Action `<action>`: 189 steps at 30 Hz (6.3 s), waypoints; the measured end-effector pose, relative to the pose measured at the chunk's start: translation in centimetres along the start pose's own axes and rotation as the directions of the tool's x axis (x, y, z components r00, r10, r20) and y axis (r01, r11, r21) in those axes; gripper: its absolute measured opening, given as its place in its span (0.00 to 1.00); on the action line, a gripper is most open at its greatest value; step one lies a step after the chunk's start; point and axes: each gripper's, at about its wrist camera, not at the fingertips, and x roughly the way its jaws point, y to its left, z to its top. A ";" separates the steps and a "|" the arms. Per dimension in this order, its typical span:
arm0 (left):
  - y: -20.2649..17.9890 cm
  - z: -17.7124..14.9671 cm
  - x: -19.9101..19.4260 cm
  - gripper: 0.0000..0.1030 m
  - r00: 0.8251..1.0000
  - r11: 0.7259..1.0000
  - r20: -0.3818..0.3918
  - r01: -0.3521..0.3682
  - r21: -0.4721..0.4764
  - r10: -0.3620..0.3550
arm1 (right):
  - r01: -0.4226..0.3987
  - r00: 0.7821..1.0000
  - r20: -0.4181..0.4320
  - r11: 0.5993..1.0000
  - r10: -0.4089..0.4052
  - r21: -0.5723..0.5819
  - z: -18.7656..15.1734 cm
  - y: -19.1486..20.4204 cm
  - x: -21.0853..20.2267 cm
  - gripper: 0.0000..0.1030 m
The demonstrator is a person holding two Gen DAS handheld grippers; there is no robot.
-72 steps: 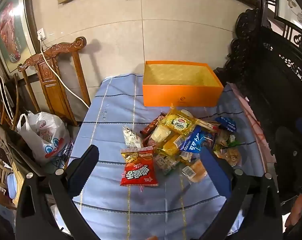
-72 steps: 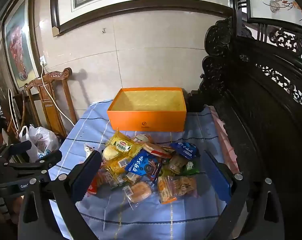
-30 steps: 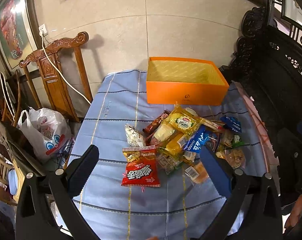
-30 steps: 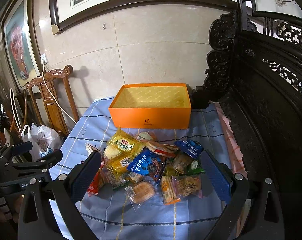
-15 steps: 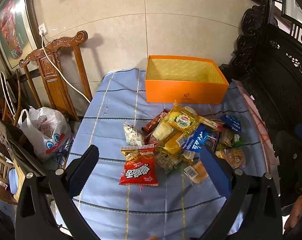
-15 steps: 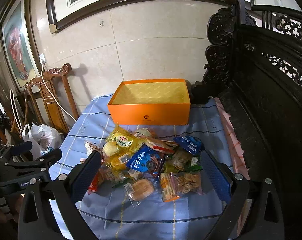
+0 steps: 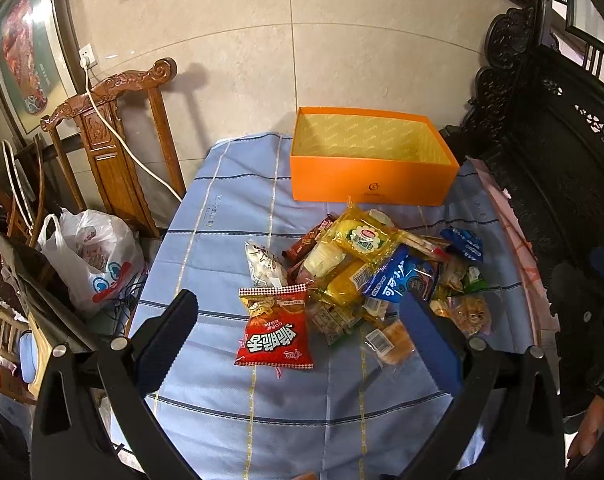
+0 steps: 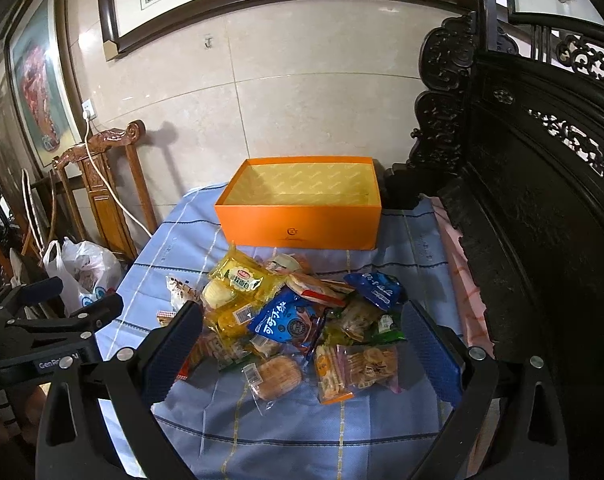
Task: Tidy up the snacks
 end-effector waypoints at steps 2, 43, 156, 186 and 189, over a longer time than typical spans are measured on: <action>-0.1 0.0 0.0 0.96 1.000 1.000 -0.002 -0.004 -0.002 0.004 | -0.006 1.000 -0.002 1.000 0.006 0.000 0.0 -0.4 0.1 0.97; 7.2 -3.8 16.2 0.96 0.972 0.989 -0.235 -0.036 -0.140 0.002 | 0.146 0.943 -0.315 0.985 -0.108 0.097 -6.1 -7.0 14.5 0.97; -3.2 22.5 18.5 0.54 0.958 0.960 0.114 0.249 0.131 -0.264 | -0.063 0.998 0.029 0.970 0.058 0.237 22.3 -6.3 21.4 0.62; 5.4 -7.0 18.9 0.89 0.977 0.966 -0.168 0.167 0.199 -0.134 | 0.083 0.883 -0.464 0.997 -0.073 0.001 -9.1 -1.6 23.3 0.79; 5.3 -7.9 18.7 0.89 0.977 0.970 -0.177 0.155 0.188 -0.122 | 0.109 0.879 -0.465 0.994 -0.101 -0.010 -10.1 -1.6 23.2 0.79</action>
